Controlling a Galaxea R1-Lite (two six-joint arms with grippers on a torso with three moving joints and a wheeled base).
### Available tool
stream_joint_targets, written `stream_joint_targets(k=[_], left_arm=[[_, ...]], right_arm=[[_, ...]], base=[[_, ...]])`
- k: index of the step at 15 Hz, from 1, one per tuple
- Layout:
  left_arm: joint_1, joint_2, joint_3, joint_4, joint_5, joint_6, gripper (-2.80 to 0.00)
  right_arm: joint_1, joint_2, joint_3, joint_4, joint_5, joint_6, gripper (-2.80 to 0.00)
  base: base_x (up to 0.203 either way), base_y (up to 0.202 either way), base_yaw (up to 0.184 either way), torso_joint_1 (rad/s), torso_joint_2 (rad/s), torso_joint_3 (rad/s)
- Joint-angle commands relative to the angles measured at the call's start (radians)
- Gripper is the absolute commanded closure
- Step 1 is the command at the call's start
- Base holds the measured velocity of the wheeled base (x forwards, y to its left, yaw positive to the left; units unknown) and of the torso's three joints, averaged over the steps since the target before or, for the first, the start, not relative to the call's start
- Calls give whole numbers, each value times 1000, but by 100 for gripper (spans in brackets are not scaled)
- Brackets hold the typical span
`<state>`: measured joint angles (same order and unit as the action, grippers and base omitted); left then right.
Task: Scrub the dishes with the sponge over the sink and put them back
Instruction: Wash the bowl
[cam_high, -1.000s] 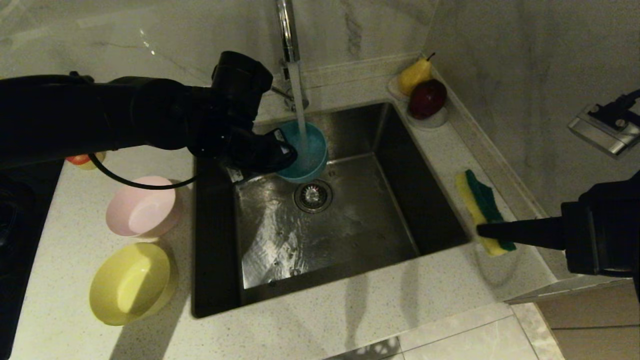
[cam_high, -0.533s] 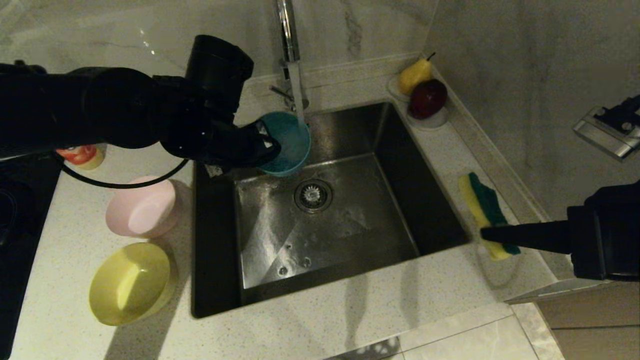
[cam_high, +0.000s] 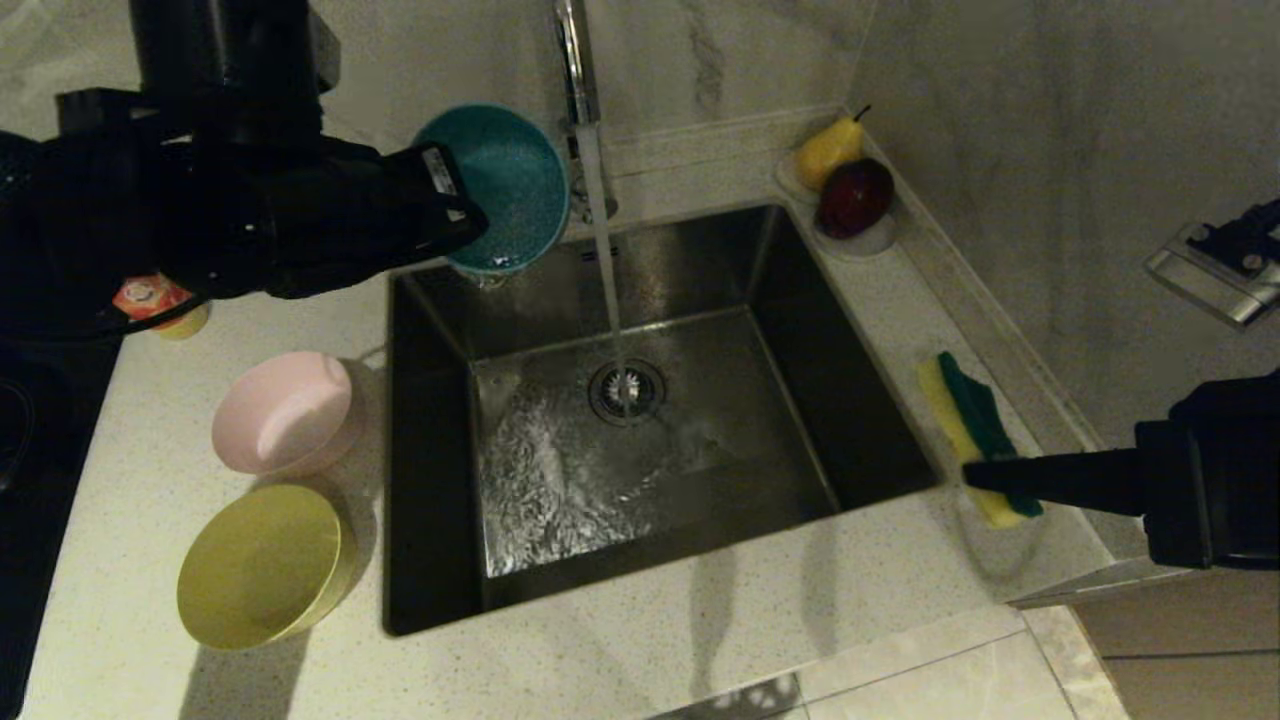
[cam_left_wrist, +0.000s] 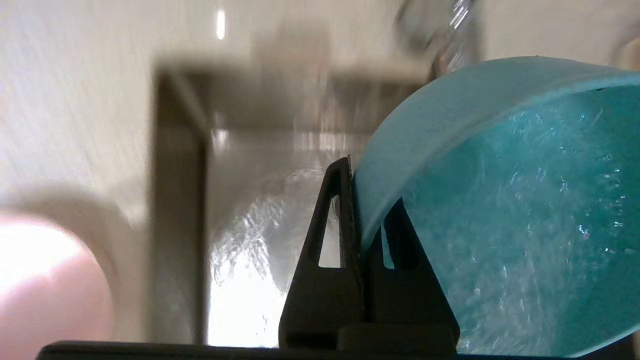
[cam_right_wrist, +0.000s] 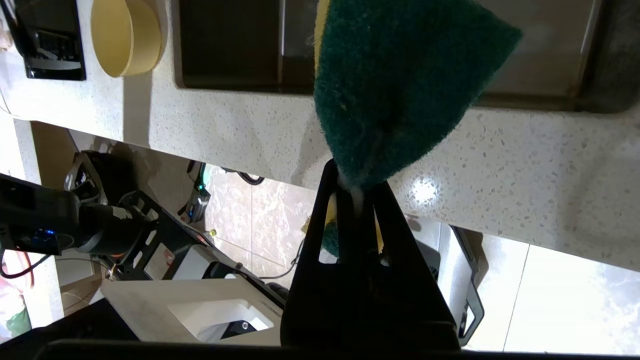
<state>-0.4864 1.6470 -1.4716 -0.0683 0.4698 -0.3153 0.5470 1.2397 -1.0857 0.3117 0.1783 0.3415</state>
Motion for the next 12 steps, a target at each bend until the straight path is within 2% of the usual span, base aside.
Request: stream_joint_targets(k=[1,3,5,7,10,12], left_arm=[[1,-67,140,-310,3,131,0],[0,-89,249,-558,-7,250,0],[0,-111,320,-740,-47,336,0],[0,-147,368,-793,-78,362,0],[2,-195,467,-884,-195,352,0],[2,-214,509,-957,-214,361,0]], right_arm=[[1,7,3,0,1,2,0],[1,11,4,-2,1,2,0],[1,10,4,-2,1,2,0],[1,9,4,-2,1,2,0],[0,10,4,-3,3,2,0],[1,15,4,-3,3,2,0]], base=[[0,0,0,0,0,0],[0,0,0,0,0,0],[0,0,0,0,0,0],[0,0,0,0,0,0],[0,0,0,0,0,0],[0,0,0,0,0,0]])
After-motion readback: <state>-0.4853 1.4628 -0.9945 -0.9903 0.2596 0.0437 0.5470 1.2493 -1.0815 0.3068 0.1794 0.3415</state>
